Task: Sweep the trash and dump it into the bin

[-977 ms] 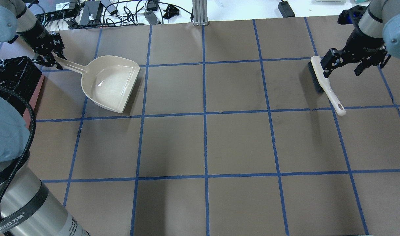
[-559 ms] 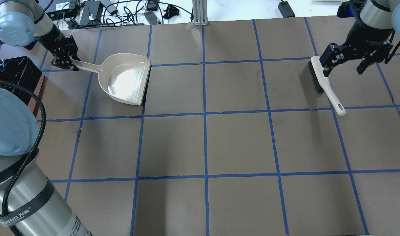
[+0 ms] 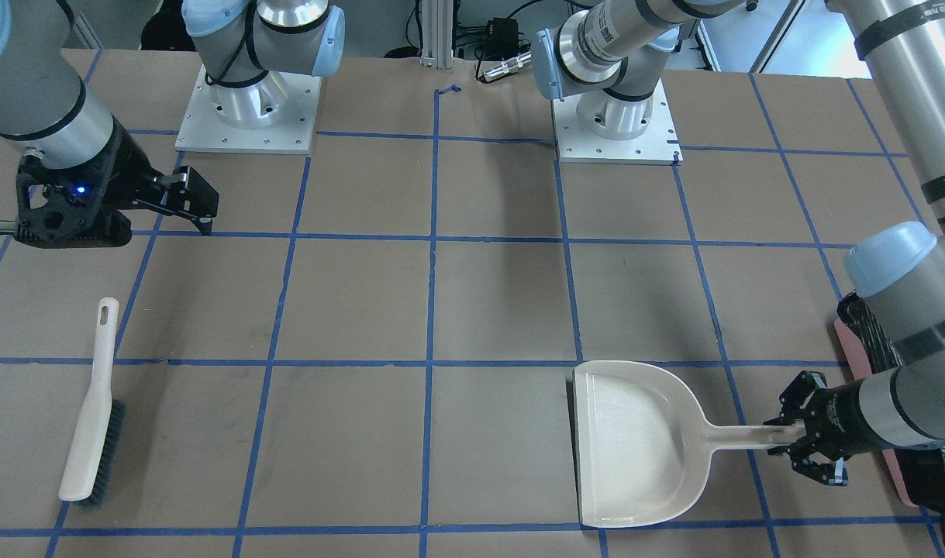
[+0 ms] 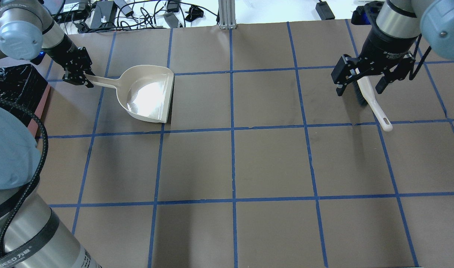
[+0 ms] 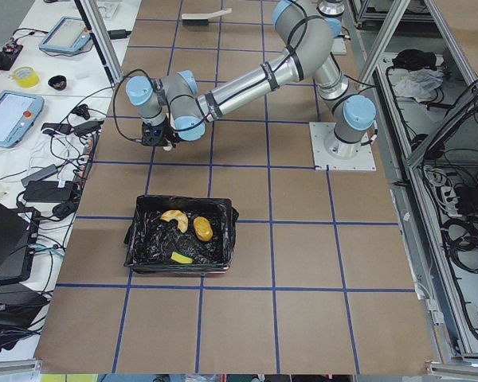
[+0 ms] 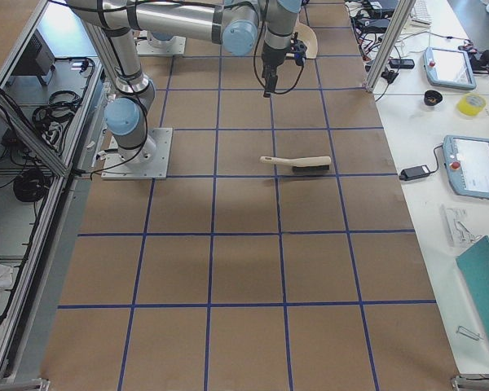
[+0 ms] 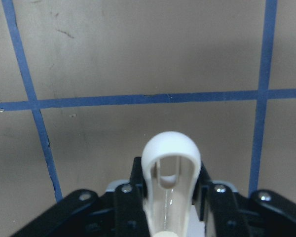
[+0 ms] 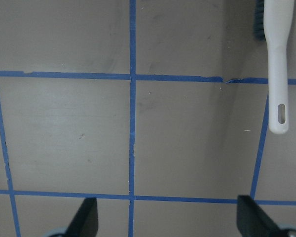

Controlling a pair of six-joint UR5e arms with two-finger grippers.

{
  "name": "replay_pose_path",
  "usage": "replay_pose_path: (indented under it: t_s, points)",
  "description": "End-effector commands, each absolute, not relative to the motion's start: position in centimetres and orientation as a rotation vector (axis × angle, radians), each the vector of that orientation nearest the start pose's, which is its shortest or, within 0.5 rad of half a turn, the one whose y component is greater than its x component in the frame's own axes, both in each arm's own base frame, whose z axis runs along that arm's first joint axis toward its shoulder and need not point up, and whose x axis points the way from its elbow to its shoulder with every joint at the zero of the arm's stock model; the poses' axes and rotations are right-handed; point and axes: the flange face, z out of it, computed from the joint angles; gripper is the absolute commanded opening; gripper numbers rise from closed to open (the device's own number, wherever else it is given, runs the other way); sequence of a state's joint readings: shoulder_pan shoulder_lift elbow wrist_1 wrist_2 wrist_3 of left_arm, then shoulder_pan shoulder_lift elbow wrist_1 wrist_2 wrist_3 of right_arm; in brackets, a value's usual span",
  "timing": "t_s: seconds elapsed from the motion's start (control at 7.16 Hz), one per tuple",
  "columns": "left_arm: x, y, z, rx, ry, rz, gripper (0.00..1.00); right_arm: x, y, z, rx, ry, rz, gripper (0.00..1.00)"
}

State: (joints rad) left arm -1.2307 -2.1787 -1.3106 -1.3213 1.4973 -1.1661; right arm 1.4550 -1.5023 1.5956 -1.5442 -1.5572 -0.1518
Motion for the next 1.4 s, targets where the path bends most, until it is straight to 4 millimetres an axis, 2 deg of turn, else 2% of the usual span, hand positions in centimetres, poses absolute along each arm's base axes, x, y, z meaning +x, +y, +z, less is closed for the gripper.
replay_pose_path:
  t_s: [0.0,0.14,0.28,0.56,0.7,0.84,0.98,1.26]
  points:
    - [9.6,-69.6,25.6,-2.182,2.323,0.114,0.00,8.1,-51.6,45.4,-0.009,3.108,0.132,1.00]
    - [9.6,-69.1,25.2,-2.184,2.322,0.117,0.00,8.4,-50.5,47.1,0.003,3.110,0.082,1.00]
    - [9.4,-68.8,25.4,-2.186,2.325,0.111,0.00,9.8,-50.3,47.0,0.011,3.047,0.079,1.00]
    - [9.3,-67.9,25.9,-2.187,2.322,0.112,0.00,12.0,-50.3,46.2,0.051,3.053,0.099,1.00]
    - [9.4,-67.9,25.8,-2.189,2.324,0.101,0.22,12.2,-50.3,46.2,0.047,3.054,0.100,1.00]
    - [9.4,-68.0,25.5,-2.192,2.325,0.092,0.38,12.1,-50.3,46.2,0.048,3.061,0.098,1.00]
    - [9.4,-67.9,25.5,-2.192,2.325,0.087,0.46,11.9,-50.3,46.1,0.092,3.091,0.106,1.00]
    - [9.5,-67.9,25.6,-2.193,2.323,0.083,0.61,12.7,-50.1,46.0,0.090,3.090,0.110,1.00]
